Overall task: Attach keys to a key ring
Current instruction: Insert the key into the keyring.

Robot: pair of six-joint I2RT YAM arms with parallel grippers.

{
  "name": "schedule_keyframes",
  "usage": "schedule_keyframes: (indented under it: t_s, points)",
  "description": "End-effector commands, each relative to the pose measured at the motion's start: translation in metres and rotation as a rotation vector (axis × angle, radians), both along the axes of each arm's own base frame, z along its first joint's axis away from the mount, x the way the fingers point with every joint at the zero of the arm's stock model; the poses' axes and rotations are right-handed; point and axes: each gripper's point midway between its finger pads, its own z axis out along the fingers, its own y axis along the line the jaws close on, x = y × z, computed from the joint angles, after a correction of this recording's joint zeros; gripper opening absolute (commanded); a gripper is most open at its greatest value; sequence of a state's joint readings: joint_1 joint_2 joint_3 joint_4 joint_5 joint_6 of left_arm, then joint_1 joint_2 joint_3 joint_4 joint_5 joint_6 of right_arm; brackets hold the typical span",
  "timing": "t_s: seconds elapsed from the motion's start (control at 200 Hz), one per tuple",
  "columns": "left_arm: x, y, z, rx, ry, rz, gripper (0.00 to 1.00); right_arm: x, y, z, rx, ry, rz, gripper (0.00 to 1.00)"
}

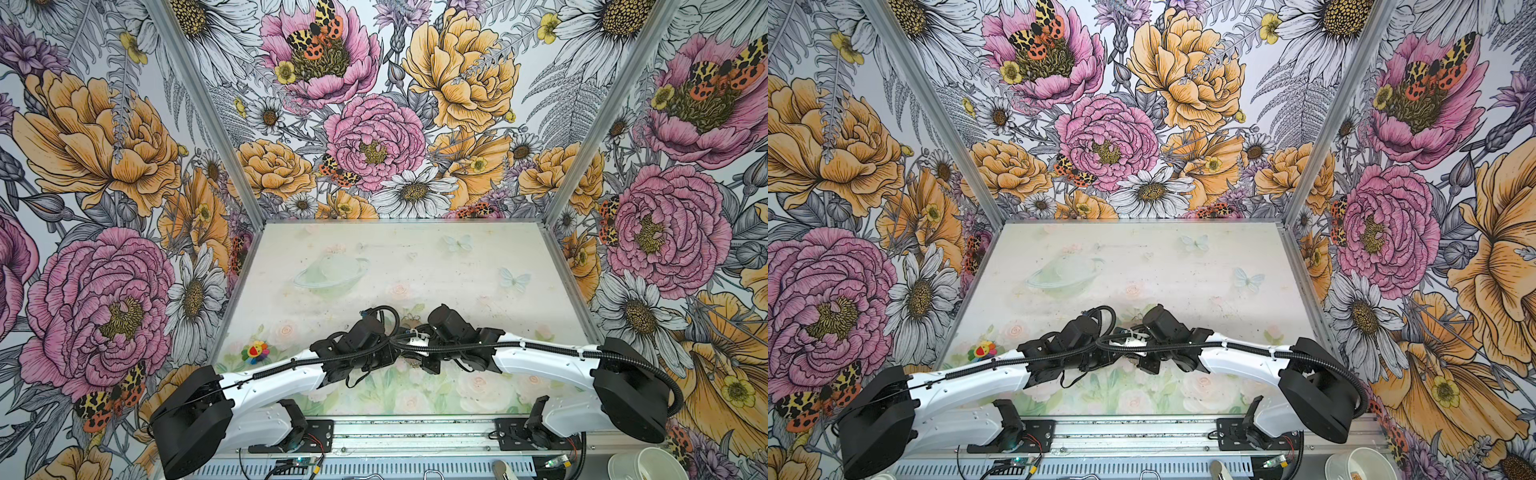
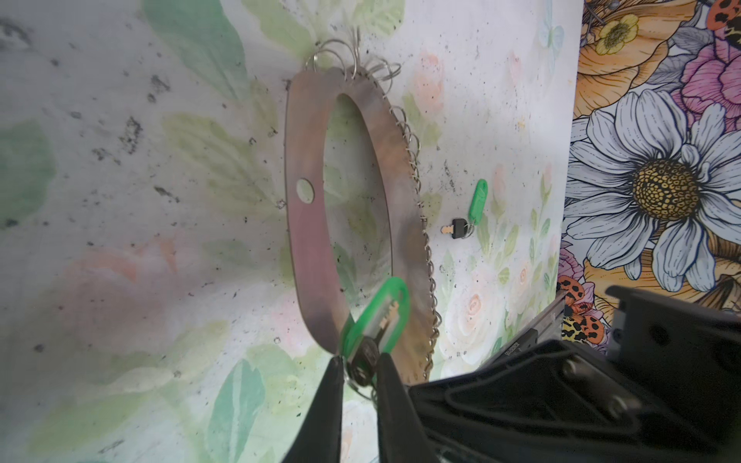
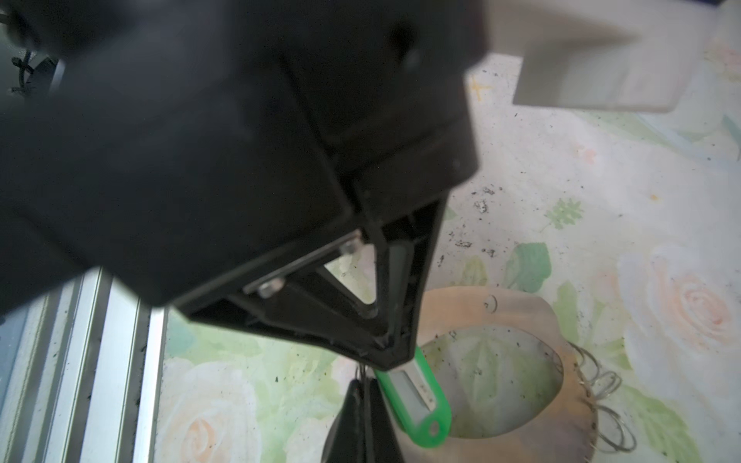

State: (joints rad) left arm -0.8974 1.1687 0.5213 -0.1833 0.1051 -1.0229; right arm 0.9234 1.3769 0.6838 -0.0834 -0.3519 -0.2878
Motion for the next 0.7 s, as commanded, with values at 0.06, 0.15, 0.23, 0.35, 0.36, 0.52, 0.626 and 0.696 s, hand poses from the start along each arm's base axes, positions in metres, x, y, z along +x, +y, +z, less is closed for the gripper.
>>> schedule_keyframes:
  t_s: [0.06, 0.15, 0.23, 0.35, 0.36, 0.52, 0.626, 0.696]
  points:
    - [0.000, 0.010, -0.004, 0.019, -0.001, 0.017, 0.16, 0.010, 0.008, 0.039, 0.143, -0.073, -0.026, 0.00]
    - [0.000, 0.011, -0.001, 0.014, -0.011, 0.012, 0.15, 0.013, 0.007, 0.042, 0.155, -0.081, -0.042, 0.00]
    - [0.001, 0.010, 0.001, 0.007, -0.019, 0.009, 0.17, 0.017, 0.008, 0.047, 0.178, -0.093, -0.061, 0.00]
    - [0.003, 0.014, 0.007, -0.002, -0.047, 0.023, 0.21, 0.023, 0.008, 0.053, 0.205, -0.111, -0.093, 0.00]
    - [0.003, 0.014, 0.007, -0.002, -0.048, 0.025, 0.22, 0.024, 0.008, 0.054, 0.207, -0.113, -0.097, 0.00]
    - [0.008, 0.022, 0.013, -0.017, -0.090, 0.052, 0.27, 0.033, 0.005, 0.064, 0.253, -0.136, -0.149, 0.00]
    - [0.011, 0.024, 0.020, -0.042, -0.126, 0.053, 0.28, 0.039, 0.003, 0.076, 0.321, -0.140, -0.191, 0.00]
    - [0.014, 0.023, 0.028, -0.068, -0.162, 0.048, 0.29, 0.042, 0.001, 0.083, 0.356, -0.144, -0.212, 0.00]
